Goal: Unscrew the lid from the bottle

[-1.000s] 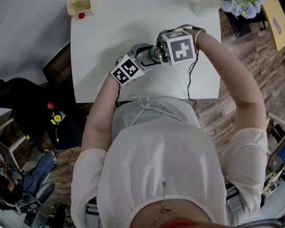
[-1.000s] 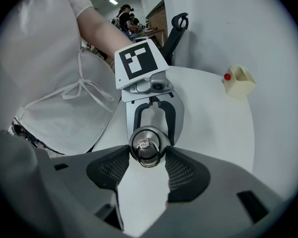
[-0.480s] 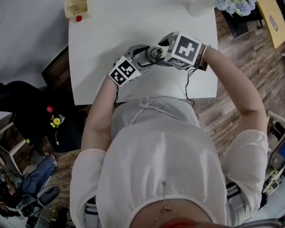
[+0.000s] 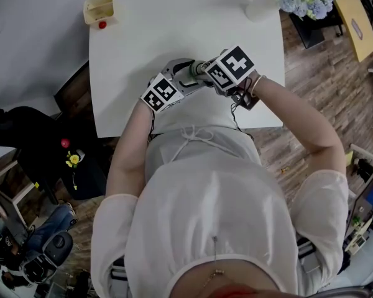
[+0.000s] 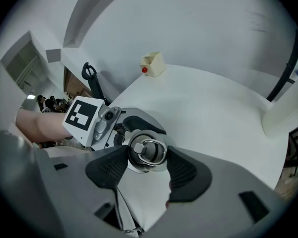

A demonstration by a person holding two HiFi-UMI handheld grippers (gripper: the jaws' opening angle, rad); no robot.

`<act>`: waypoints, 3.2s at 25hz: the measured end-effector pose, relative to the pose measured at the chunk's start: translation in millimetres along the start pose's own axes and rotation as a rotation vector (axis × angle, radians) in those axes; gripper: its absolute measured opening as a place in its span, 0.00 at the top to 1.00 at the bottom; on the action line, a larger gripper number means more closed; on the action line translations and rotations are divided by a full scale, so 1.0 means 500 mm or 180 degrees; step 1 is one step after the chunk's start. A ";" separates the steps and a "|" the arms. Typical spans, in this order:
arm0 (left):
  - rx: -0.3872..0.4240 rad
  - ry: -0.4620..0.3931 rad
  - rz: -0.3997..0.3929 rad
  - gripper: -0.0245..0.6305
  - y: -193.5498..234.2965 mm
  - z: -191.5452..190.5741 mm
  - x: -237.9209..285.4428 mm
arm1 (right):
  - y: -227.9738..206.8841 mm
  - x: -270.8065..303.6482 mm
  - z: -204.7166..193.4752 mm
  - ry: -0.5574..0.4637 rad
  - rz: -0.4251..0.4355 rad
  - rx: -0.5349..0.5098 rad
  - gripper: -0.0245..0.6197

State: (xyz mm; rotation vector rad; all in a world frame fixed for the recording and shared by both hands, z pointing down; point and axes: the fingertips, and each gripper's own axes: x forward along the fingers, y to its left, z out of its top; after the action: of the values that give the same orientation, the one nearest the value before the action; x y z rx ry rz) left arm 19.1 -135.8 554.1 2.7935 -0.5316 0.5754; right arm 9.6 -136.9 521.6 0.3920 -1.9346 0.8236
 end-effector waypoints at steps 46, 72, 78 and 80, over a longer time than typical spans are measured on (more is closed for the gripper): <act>-0.0057 -0.0063 -0.0022 0.44 0.000 -0.001 -0.002 | 0.003 -0.006 0.000 0.0070 -0.0018 -0.0280 0.46; -0.0046 -0.0064 -0.0044 0.44 0.004 -0.001 -0.001 | 0.019 0.003 0.003 0.0929 0.0446 -0.2617 0.57; -0.0053 -0.0054 -0.0028 0.44 0.003 0.002 0.000 | 0.021 0.003 0.001 0.1144 0.0611 -0.3064 0.56; -0.0057 -0.0052 -0.0022 0.44 0.003 0.000 0.000 | 0.020 0.006 0.001 0.1074 0.0602 -0.3034 0.56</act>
State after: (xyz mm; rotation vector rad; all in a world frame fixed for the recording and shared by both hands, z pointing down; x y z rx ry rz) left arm 18.5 -137.3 554.2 2.7842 -0.5274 0.5440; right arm 2.0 -129.8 520.2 -0.4784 -1.8198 0.0043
